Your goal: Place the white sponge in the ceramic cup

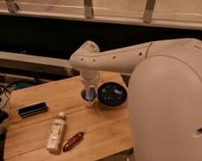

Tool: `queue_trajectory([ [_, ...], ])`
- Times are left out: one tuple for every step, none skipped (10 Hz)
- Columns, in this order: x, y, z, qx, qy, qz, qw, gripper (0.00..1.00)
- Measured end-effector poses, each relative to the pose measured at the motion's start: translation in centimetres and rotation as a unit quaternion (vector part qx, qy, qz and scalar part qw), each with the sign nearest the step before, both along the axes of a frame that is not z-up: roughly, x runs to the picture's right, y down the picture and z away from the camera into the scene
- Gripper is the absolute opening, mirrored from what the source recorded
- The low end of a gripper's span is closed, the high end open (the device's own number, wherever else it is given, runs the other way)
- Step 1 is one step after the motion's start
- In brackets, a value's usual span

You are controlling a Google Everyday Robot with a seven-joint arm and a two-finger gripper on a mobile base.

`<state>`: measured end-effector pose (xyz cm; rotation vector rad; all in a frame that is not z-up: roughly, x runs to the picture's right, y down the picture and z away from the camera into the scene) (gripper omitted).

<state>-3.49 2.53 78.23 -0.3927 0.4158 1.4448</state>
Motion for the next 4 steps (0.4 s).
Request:
queue_trajectory([
  [-0.64, 0.17, 0.0, -0.004, -0.005, 0.001, 1.0, 0.38],
  [-1.07, 0.34, 0.01, -0.004, -0.006, -0.003, 1.0, 0.38],
  [-0.83, 0.37, 0.08, -0.002, -0.001, -0.005, 1.0, 0.34],
  [-0.6, 0.32, 0.11, 0.002, 0.006, -0.009, 0.9999, 0.26],
])
